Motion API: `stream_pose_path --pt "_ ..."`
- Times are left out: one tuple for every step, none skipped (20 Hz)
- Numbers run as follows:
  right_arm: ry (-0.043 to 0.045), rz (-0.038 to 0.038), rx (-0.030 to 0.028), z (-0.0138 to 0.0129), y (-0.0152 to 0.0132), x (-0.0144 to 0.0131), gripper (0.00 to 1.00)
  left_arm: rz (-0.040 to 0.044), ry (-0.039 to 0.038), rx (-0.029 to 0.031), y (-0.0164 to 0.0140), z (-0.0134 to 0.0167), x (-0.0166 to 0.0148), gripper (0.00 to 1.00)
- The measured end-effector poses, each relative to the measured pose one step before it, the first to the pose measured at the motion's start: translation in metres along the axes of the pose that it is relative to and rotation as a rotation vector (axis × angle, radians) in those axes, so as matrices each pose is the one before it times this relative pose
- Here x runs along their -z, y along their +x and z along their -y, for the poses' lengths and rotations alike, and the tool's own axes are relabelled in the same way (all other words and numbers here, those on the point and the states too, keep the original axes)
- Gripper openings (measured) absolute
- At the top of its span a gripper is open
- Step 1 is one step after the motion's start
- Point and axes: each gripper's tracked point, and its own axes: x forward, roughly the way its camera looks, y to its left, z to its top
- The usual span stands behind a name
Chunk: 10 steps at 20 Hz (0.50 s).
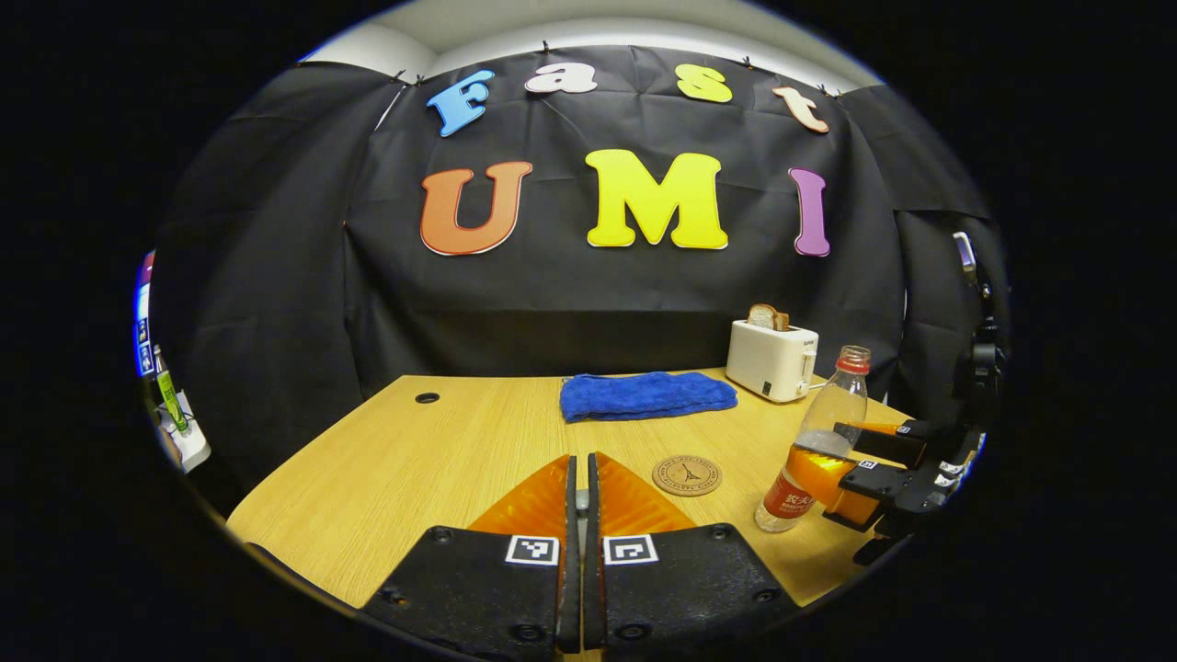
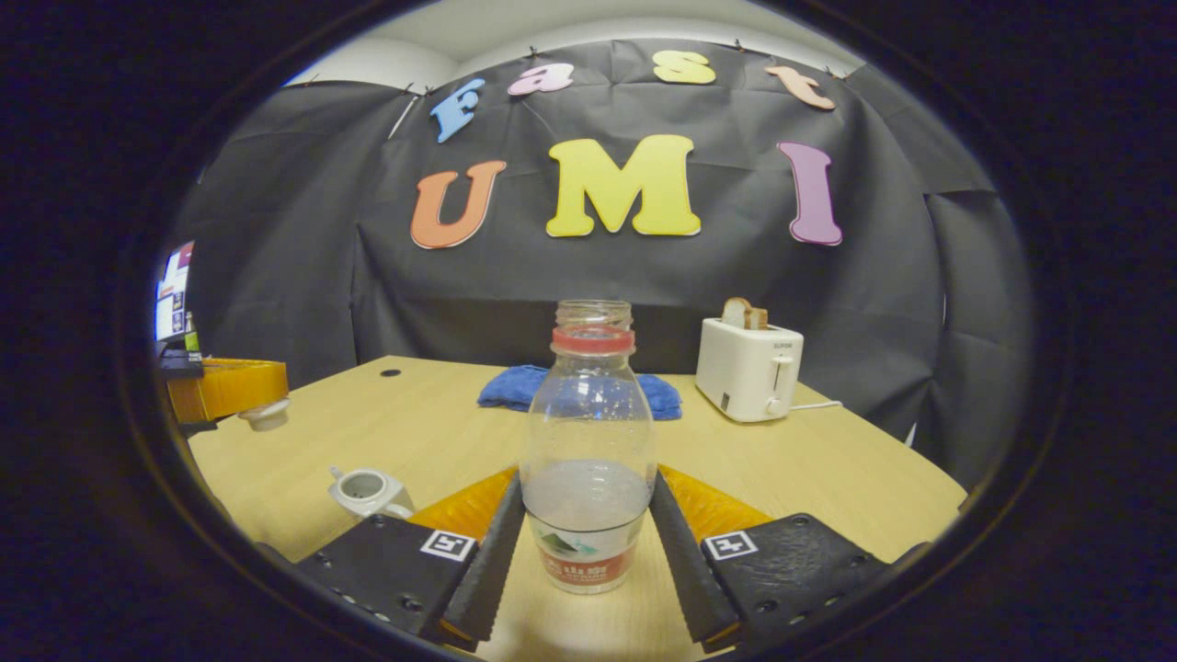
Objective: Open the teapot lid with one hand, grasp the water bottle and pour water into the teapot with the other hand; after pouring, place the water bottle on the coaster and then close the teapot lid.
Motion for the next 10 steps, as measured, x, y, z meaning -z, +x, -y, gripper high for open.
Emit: stream_pose_path --pt "-0.02453 0.00364 0.0086 -0.00031 -0.00391 -0.00444 0.73 -0.0048 0.00113 0.00485 -0.00211 -0.0017 -0.00026 0.04" --pt "-0.03292 0.00555 0.00088 -0.00328 0.00018 -0.00392 0.74 0.0025 0.00161 0.00577 -0.00264 -0.00164 -0.00184 0.04" --pt "-0.03796 0.00514 0.00052 -0.00319 -0.00139 -0.0049 0.74 0.00309 0.0017 0.00251 -0.00217 -0.00212 -0.00303 0.04" --pt "-0.03897 0.00265 0.00696 -0.00164 -0.00212 -0.00293 0.73 0.00064 0.00304 0.00238 -0.00258 -0.00303 -0.00144 0.04" --pt "-0.0413 -0.00191 0.00718 -0.002 -0.00017 -0.00309 0.74 0.00392 -0.00135 -0.00423 -0.0025 -0.00404 -0.00256 0.04" --pt "-0.03983 -0.0032 0.0105 -0.00095 0.00113 -0.00236 0.74 0.00586 -0.00187 -0.00005 -0.0029 -0.00353 -0.00268 0.04" --pt "-0.03857 -0.0039 0.01768 0.00015 0.00061 -0.00203 0.74 0.00534 -0.00155 0.00389 -0.00339 -0.00138 -0.00323 0.04" --pt "-0.04081 -0.00319 0.01336 -0.00011 0.00131 -0.00146 0.74 0.00789 -0.00002 0.00221 -0.00238 -0.0015 -0.00265 0.04" --pt "-0.03844 -0.00257 0.01592 -0.00003 0.0011 -0.00199 0.74 0.00856 -0.00008 -0.00362 -0.00246 -0.00401 -0.00344 0.04" --pt "-0.03616 -0.00154 0.01468 -0.0002 0.00057 -0.00037 0.74 0.00836 -0.0052 -0.00724 -0.00218 -0.00595 -0.00367 0.04"
